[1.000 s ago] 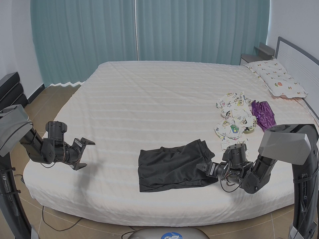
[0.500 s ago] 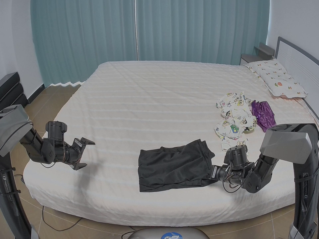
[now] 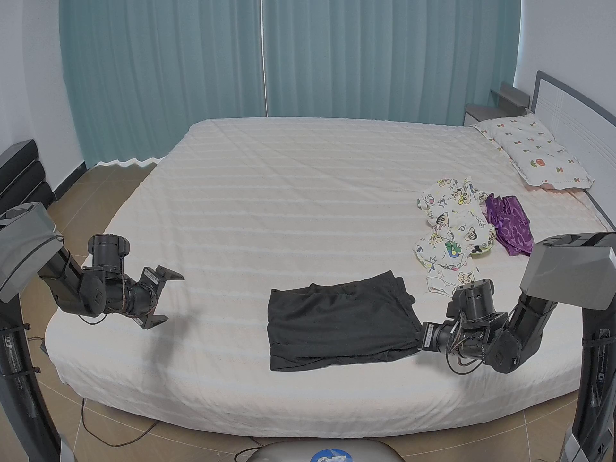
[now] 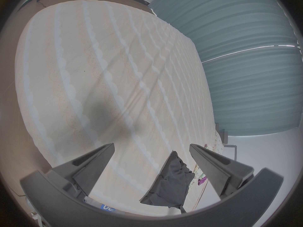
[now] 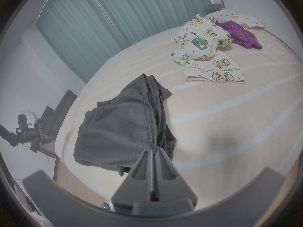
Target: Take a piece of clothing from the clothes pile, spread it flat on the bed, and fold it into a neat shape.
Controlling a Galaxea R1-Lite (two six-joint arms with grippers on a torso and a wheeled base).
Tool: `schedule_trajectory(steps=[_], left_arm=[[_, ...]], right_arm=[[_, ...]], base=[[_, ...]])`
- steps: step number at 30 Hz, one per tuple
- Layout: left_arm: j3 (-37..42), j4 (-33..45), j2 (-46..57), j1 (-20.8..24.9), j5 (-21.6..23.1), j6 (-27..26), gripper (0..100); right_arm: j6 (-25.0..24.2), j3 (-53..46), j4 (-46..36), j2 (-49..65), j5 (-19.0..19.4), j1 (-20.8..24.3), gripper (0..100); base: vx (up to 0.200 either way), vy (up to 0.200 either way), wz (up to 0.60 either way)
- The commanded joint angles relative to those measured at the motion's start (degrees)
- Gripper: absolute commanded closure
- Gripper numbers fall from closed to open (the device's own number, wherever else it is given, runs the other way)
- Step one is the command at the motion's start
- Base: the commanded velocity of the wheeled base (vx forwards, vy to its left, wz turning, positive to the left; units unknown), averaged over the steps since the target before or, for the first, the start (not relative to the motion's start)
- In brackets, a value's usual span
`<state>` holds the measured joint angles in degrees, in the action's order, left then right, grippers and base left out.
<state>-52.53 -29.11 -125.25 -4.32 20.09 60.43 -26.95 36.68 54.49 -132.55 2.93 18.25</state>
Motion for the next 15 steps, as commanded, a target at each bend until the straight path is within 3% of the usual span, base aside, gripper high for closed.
schedule_trajectory(steps=[1, 5, 6, 11, 15], left_arm=[[0.0, 0.0, -0.1, 0.0, -0.1, 0.0, 0], [-0.2, -0.1, -0.1, 0.0, -0.2, 0.3, 0], [-0.3, 0.0, -0.1, -0.1, -0.3, 0.4, 0], [-0.3, 0.0, 0.0, -0.4, -0.2, 0.5, 0], [0.0, -0.1, -0.1, -0.4, -0.1, 0.0, 0]], right_arm=[[0.5, -2.1, -0.3, 0.5, 1.0, -0.5, 100], [1.1, -2.0, -1.9, 0.0, 1.7, -0.6, 100], [1.2, -1.6, -2.4, -0.3, 1.7, -0.6, 0], [1.1, -1.1, -2.6, -0.1, 1.7, -0.8, 0], [0.1, 0.8, -1.8, 2.6, 1.9, -1.6, 0]], base=[[0.0, 0.0, 0.0], [0.0, 0.0, 0.0], [0.0, 0.0, 0.0], [0.0, 0.0, 0.0], [0.2, 0.0, 0.0]])
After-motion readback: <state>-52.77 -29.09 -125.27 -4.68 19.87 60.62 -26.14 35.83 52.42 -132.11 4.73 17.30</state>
